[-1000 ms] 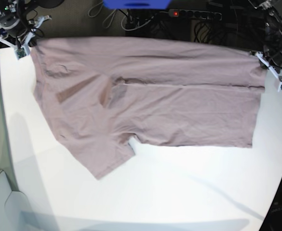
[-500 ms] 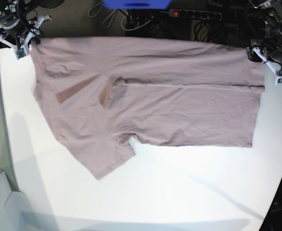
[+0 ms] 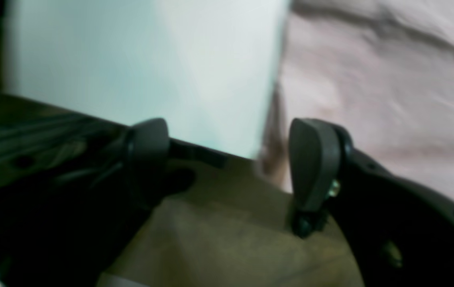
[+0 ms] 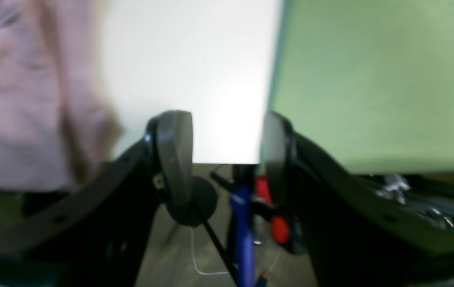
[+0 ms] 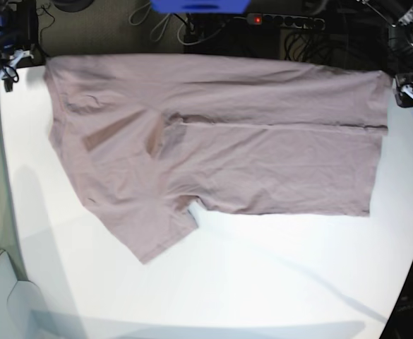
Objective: Layout the t-shirt on the table in an organized manner, then fold the t-shirt properly
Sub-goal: 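Open both grippers and release the folded edge, then move both grippers to the shirt's other long edge and grasp it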
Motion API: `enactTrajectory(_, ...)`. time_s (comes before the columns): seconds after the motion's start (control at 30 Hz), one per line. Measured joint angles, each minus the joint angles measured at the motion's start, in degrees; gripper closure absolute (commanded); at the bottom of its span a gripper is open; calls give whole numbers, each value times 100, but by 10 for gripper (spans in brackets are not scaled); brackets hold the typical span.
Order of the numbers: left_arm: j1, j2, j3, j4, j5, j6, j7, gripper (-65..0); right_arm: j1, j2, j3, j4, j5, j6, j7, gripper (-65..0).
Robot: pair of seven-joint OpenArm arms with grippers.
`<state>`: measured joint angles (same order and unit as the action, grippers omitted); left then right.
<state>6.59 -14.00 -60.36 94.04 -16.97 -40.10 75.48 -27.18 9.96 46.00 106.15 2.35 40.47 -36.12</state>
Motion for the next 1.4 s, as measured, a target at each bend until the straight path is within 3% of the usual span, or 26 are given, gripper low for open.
enactTrajectory(0.27, -903, -83, 20, -26, -4, 2, 13, -462, 1349, 85, -201, -48, -79, -31, -42, -352)
enactTrajectory(0.4, -1331, 35, 7, -37, 26, 0, 13, -462, 2439, 50, -951, -479, -903, 2, -33, -358)
enactTrajectory(0.6, -1499, 286, 105, -59, 55, 0, 22, -462, 4260, -96, -1779, -2376, -1987, 9, -2, -358)
enactTrajectory(0.83, -1458, 319, 247, -61, 31, 0, 20, -462, 5880, -164, -1950, -4940, -2253, -42, 107, -358)
enactTrajectory(1.03, -1285, 136, 219, -39, 44, 0, 46, -462, 6048, -142, -1939, -5984, -2295, -42, 785, -358)
enactTrajectory(1.4, -1331, 181, 249, -42, 24, 0, 37, -462, 5718, -120, -1930, -6225, -2144, -63, 1121, -354)
